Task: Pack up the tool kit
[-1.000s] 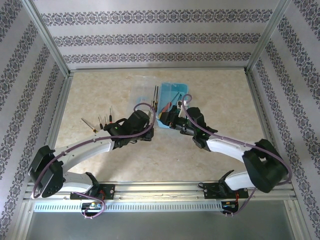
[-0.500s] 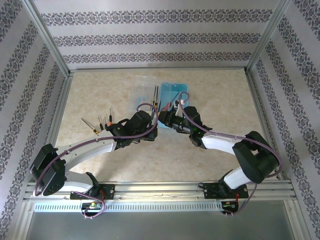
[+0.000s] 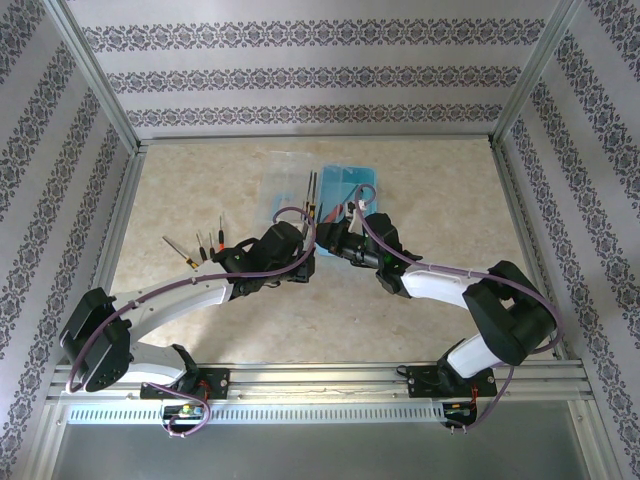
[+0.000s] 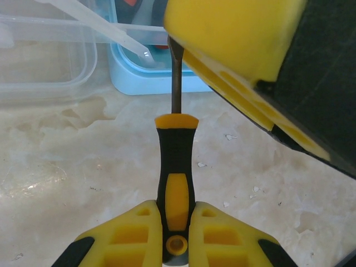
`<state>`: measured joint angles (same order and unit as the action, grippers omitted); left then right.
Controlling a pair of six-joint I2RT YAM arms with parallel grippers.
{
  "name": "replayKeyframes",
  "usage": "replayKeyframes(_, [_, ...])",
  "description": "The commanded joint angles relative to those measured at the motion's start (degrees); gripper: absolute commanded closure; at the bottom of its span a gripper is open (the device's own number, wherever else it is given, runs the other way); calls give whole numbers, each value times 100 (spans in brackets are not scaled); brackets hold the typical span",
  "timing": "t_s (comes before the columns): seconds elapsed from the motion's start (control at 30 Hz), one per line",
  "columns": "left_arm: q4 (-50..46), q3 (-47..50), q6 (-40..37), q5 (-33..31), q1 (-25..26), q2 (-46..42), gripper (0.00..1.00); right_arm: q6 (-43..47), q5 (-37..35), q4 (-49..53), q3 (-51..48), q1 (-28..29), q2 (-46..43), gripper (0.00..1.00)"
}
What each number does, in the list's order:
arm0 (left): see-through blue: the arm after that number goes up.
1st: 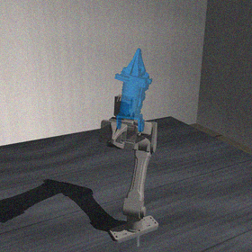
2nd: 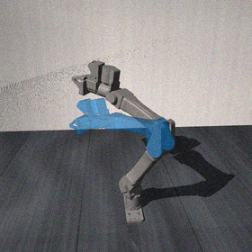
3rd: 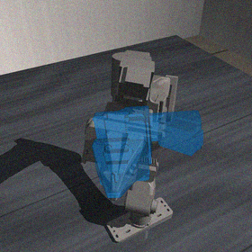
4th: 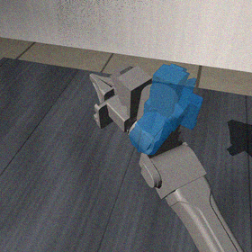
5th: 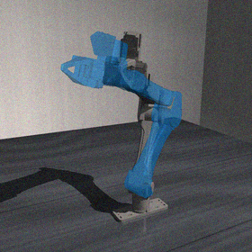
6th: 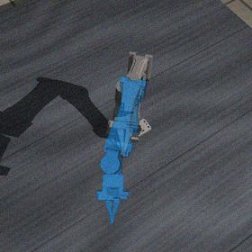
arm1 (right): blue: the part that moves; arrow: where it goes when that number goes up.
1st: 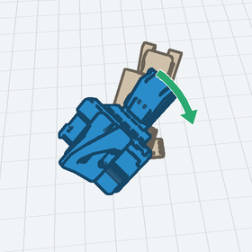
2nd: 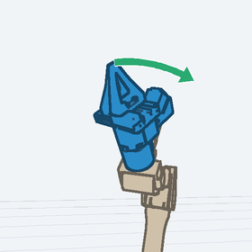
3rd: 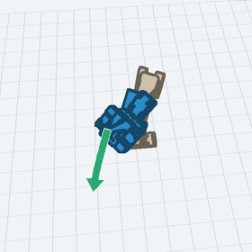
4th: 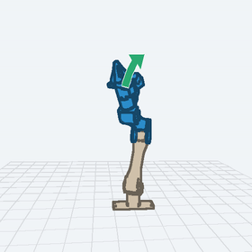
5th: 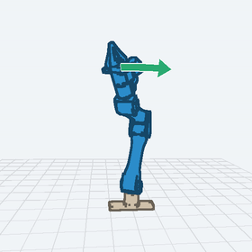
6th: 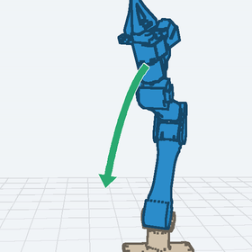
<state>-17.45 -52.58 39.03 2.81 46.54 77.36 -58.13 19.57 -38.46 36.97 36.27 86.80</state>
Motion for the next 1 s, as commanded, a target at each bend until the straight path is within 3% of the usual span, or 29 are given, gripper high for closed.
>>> replayKeyframes(0.0, [194,48,-49,-8,96,-223,93,117,-25,-167,125,30,56,69])
replayKeyframes(0.07, [215,61,-53,26,92,-250,93,126,-7,-140,152,32,73,71])
replayKeyframes(0.13, [199,48,-53,36,92,-245,93,133,25,-205,153,27,74,83])
replayKeyframes(0.43, [224,69,-66,71,92,-270,90,247,-59,-127,144,27,-93,89])
replayKeyframes(0.7, [264,187,-31,-61,92,-455,64,232,-137,-127,174,16,-110,90])
replayKeyframes(0.8, [158,176,-119,-97,79,-612,49,274,-181,-45,263,-29,-70,91])
replayKeyframes(0.87, [-61,160,-191,-256,53,-860,43,291,-157,1,363,-126,-37,91])
replayKeyframes(0.97, [-527,219,-157,-802,-20,-1445,25,406,-71,244,692,-358,48,91])
